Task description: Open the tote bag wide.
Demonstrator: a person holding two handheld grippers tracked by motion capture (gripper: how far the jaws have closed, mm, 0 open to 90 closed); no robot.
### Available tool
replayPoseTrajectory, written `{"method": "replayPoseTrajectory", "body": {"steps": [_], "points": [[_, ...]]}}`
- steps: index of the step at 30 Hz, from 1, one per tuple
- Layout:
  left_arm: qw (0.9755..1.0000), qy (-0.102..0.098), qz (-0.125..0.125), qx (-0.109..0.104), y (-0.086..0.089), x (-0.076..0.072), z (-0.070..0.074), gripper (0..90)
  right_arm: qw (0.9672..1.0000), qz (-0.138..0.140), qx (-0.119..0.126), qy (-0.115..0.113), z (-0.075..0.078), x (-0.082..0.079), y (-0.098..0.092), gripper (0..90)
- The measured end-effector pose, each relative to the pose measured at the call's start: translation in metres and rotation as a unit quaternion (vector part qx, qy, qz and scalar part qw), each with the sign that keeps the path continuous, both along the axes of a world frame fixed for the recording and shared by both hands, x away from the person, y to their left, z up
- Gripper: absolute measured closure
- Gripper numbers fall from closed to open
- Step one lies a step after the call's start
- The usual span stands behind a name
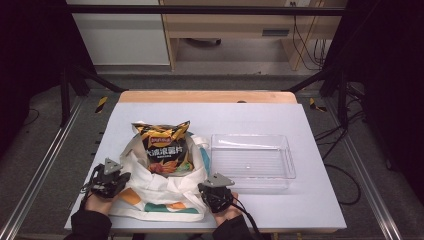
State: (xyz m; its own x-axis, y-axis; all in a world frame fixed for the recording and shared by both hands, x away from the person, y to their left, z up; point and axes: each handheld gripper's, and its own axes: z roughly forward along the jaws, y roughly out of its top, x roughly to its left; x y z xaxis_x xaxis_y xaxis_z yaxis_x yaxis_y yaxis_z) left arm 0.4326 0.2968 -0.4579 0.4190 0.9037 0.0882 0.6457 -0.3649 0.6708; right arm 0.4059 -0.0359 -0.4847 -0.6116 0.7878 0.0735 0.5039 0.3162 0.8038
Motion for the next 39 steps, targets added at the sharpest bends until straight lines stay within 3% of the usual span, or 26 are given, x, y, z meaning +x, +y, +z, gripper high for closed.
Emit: {"method": "replayPoseTrajectory", "body": {"steps": [10,22,23,26,27,28,29,30,33,36,39], "points": [[0.9999,0.013,-0.003,-0.008,0.001,-0.002,-0.001,89.8,0.9999,-0.008,0.010,0.004,-0.003,-0.003,-0.007,90.0],[0.9998,-0.006,-0.008,-0.018,0.002,-0.002,0.001,86.4,0.9997,0.001,0.022,0.003,-0.004,-0.001,-0.009,89.9],[0.9992,-0.020,-0.007,-0.033,0.004,-0.003,0.006,82.9,0.9997,0.008,0.023,0.001,-0.002,-0.001,-0.010,87.5],[0.9980,-0.038,-0.003,-0.050,0.006,-0.006,0.012,79.1,0.9996,0.013,0.024,-0.003,0.000,-0.001,-0.009,83.7],[0.9961,-0.063,0.006,-0.062,0.008,-0.009,0.019,70.8,0.9995,0.017,0.026,-0.003,0.004,-0.002,-0.008,80.0],[0.9961,-0.063,0.006,-0.062,0.008,-0.009,0.019,64.9,0.9995,0.017,0.026,-0.003,0.004,-0.002,-0.008,80.0],[0.9952,-0.069,0.005,-0.070,0.010,-0.009,0.023,64.9,0.9994,0.019,0.030,-0.005,0.005,-0.002,-0.007,78.7],[0.9936,-0.076,0.003,-0.083,0.011,-0.011,0.025,61.8,0.9991,0.021,0.037,-0.009,0.007,-0.002,-0.007,77.1],[0.9903,-0.103,0.006,-0.093,0.011,-0.014,0.034,51.1,0.9975,0.034,0.059,-0.020,0.018,-0.001,-0.005,67.4],[0.9887,-0.111,0.009,-0.100,0.011,-0.015,0.036,47.4,0.9967,0.040,0.064,-0.031,0.024,-0.001,-0.004,62.9],[0.9871,-0.120,0.012,-0.106,0.011,-0.016,0.041,41.3,0.9944,0.043,0.086,-0.044,0.036,-0.001,-0.002,53.4]]}}
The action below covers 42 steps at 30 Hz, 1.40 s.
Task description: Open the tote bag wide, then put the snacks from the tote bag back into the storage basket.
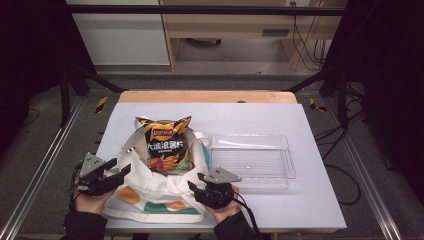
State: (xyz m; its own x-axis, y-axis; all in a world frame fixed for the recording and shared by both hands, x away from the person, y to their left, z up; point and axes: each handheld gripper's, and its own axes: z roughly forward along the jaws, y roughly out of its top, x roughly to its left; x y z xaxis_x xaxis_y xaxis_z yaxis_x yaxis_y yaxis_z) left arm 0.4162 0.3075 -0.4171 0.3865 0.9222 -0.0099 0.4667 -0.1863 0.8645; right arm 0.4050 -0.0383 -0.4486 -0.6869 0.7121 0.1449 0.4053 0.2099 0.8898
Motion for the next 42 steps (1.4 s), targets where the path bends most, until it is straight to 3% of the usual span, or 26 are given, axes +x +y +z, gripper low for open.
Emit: {"method": "replayPoseTrajectory", "body": {"steps": [6,18,31,40,42], "points": [[0.9999,-0.008,0.001,-0.007,-0.003,-0.002,0.005,36.6,0.9996,0.001,0.013,-0.026,0.017,0.002,0.000,44.8],[0.9997,-0.019,-0.002,-0.012,-0.008,-0.003,0.017,33.0,0.9984,-0.012,0.026,-0.049,0.041,0.014,-0.001,40.8],[0.9989,-0.043,-0.008,-0.016,-0.015,0.002,0.039,33.9,0.9979,-0.026,0.029,-0.051,0.056,0.032,-0.002,41.8],[0.9981,-0.052,-0.012,-0.029,-0.027,0.017,0.054,34.9,0.9978,-0.023,0.024,-0.057,0.071,0.044,0.010,41.9],[0.9980,-0.053,-0.017,-0.031,-0.034,0.021,0.058,35.0,0.9977,-0.022,0.036,-0.052,0.075,0.049,0.011,41.9]]}}
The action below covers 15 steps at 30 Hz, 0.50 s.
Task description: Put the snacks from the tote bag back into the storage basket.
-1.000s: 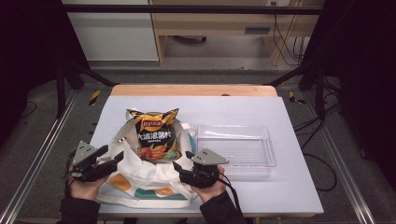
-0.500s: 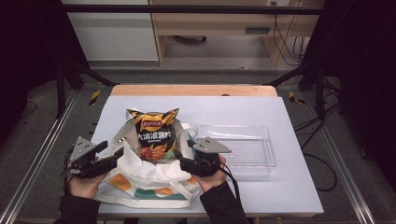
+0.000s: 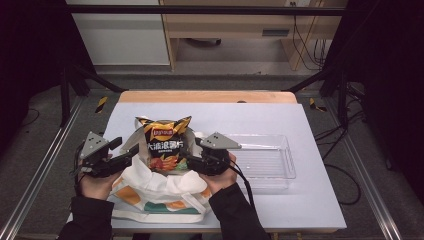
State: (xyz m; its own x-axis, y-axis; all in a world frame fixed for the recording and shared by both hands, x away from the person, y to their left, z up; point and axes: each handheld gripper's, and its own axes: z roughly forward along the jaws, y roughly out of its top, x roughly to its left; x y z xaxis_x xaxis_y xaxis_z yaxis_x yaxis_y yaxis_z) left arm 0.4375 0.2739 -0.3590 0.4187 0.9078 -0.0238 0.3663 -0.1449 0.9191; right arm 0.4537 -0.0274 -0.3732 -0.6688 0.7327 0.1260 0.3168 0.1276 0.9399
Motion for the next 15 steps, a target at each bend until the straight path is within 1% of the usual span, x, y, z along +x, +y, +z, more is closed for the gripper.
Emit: {"method": "replayPoseTrajectory", "body": {"steps": [3,7,8,11,12,13,15], "points": [[1.0000,-0.001,-0.002,-0.001,-0.004,0.003,0.002,35.3,1.0000,0.000,0.005,0.002,0.002,0.003,0.001,41.9],[1.0000,0.003,-0.005,-0.008,-0.010,0.012,0.006,35.7,0.9999,-0.002,0.007,0.009,0.002,0.011,0.004,42.0],[0.9999,0.007,-0.007,-0.008,-0.013,0.017,0.006,36.1,0.9999,-0.004,0.002,0.011,0.000,0.014,0.006,43.2],[0.9999,0.010,-0.008,-0.008,-0.015,0.021,0.004,37.5,0.9999,-0.007,-0.001,0.014,-0.002,0.017,0.009,44.5],[0.9998,0.015,-0.007,-0.007,-0.017,0.025,0.001,38.1,0.9998,-0.007,-0.008,0.016,-0.004,0.019,0.012,47.4],[0.9998,0.015,-0.007,-0.007,-0.017,0.025,0.001,39.0,0.9998,-0.007,-0.008,0.016,-0.004,0.019,0.012,47.4],[0.9997,0.020,-0.008,-0.005,-0.018,0.029,-0.003,39.9,0.9997,-0.009,-0.015,0.018,-0.006,0.021,0.014,50.7]]}}
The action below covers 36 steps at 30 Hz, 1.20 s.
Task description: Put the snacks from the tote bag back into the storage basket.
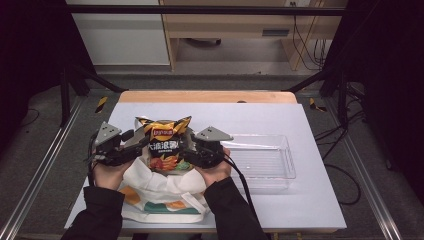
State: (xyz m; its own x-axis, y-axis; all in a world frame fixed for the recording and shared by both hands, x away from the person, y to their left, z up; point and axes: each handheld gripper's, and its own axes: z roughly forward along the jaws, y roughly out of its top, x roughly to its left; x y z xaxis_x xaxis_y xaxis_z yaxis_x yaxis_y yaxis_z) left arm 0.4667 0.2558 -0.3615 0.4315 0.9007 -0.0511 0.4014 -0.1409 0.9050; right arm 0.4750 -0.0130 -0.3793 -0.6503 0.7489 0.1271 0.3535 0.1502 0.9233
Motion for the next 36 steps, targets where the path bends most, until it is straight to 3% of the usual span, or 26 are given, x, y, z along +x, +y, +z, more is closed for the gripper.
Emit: {"method": "replayPoseTrajectory", "body": {"steps": [10,11,23,25,28,31,36], "points": [[0.9997,0.020,-0.011,0.000,-0.005,0.010,-0.013,56.2,0.9999,0.002,-0.012,0.009,-0.001,0.008,0.012,58.2],[0.9996,0.024,-0.017,0.002,-0.006,0.011,-0.015,61.2,0.9999,0.002,-0.013,0.008,-0.002,0.010,0.015,58.5],[0.9993,0.035,-0.012,0.004,-0.005,0.013,-0.019,80.5,0.9995,-0.016,-0.025,0.010,-0.009,0.023,0.025,61.9],[0.9993,0.035,-0.014,0.004,-0.005,0.013,-0.020,82.8,0.9996,-0.016,-0.019,0.015,-0.010,0.024,0.028,68.9],[0.9992,0.036,-0.015,0.006,-0.006,0.013,-0.020,82.9,0.9994,-0.018,-0.026,0.014,-0.010,0.025,0.030,73.4],[0.9992,0.036,-0.016,0.005,-0.006,0.013,-0.020,82.6,0.9990,-0.025,-0.036,0.008,-0.010,0.025,0.032,85.7],[0.9994,0.031,-0.015,0.001,-0.005,0.012,-0.019,77.7,0.9987,-0.023,-0.047,0.000,-0.009,0.024,0.031,90.0]]}}
